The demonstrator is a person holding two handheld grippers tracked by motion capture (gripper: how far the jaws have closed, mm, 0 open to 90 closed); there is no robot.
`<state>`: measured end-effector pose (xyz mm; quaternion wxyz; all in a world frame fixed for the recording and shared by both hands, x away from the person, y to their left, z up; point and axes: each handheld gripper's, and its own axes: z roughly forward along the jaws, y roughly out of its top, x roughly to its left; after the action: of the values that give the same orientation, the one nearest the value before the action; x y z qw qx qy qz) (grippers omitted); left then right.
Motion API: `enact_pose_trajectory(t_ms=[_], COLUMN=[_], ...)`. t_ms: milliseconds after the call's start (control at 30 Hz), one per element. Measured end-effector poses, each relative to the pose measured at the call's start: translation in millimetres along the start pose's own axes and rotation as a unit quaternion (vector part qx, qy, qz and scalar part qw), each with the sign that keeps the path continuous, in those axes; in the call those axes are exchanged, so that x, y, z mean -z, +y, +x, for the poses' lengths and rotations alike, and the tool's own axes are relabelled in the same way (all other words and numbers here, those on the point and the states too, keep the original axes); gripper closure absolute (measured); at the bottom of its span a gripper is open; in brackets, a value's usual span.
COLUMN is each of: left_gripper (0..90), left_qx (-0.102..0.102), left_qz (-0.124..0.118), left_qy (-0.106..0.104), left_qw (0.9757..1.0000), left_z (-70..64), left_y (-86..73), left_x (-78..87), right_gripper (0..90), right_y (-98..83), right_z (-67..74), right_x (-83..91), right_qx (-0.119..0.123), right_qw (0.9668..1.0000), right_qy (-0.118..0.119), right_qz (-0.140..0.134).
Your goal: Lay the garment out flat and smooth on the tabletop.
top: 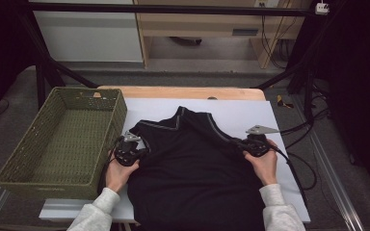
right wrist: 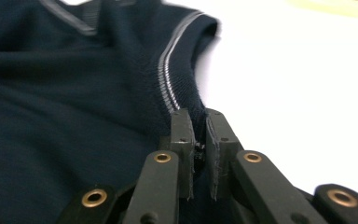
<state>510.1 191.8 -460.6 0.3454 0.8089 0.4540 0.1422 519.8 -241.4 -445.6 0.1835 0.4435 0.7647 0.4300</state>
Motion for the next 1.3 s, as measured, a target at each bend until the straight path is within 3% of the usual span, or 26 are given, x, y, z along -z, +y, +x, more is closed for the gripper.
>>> enact_pose_trajectory(t_ms=[100,167,233,300,433,567,633,733,867,1033,1167,1233,1300], left_gripper=[87.4,83.9,68.3,52.7,38.5,30.3,27.8,27.9,33.3,53.8,67.2,75.2,77.5], left_qx=[-0.001,0.005,0.011,0.023,0.05,0.074,0.076,0.082,0.072,0.063,0.047,0.046,0.039], left_qz=[-0.001,-0.018,-0.038,-0.05,-0.067,-0.061,-0.062,-0.067,-0.064,-0.044,-0.038,-0.032,-0.023], left_qy=[-0.001,-0.002,0.012,0.023,0.033,0.034,0.029,0.031,0.036,0.022,0.012,0.006,0.007], left_qw=[1.0,0.9998,0.9992,0.9982,0.996,0.9948,0.9948,0.9938,0.9946,0.9968,0.9981,0.9984,0.9989], left_z=[-0.5,-0.8,0.3,4.3,15.3,27.0,31.7,35.8,35.6,31.2,28.4,28.9,29.4], left_y=[0.1,1.8,6.0,11.7,24.4,34.5,36.6,36.4,35.6,34.0,35.0,36.0,37.8], left_x=[1.5,2.8,5.0,6.4,1.7,-14.2,-22.6,-32.6,-40.4,-51.7,-53.0,-51.9,-50.2], right_gripper=[82.9,81.7,73.9,58.2,43.7,40.1,39.6,39.2,38.5,38.2,40.1,47.8,54.9], right_y=[-5.7,-12.5,-15.4,-10.0,10.1,26.7,31.9,35.7,38.8,40.0,38.2,38.7,37.6], right_z=[-12.5,-15.8,-14.6,-13.7,-12.4,-10.7,-12.0,-14.2,-14.7,-11.3,-3.0,0.1,4.4], right_x=[10.6,7.5,2.9,1.1,-6.1,-28.4,-42.1,-57.3,-79.1,-101.5,-111.7,-112.6,-112.5], right_qx=[-0.001,-0.01,-0.008,0.0,-0.004,-0.005,-0.009,-0.016,-0.009,-0.009,0.007,0.016,0.03], right_qw=[0.9992,0.9984,0.9972,0.9974,0.9989,0.999,0.9991,0.9994,0.9985,0.9974,0.996,0.9958,0.9956], right_qy=[-0.031,-0.019,-0.004,0.004,0.015,0.025,0.021,0.015,-0.002,-0.007,0.001,0.002,-0.006], right_qz=[0.027,0.052,0.074,0.072,0.044,0.038,0.036,0.029,0.054,0.071,0.089,0.09,0.089])
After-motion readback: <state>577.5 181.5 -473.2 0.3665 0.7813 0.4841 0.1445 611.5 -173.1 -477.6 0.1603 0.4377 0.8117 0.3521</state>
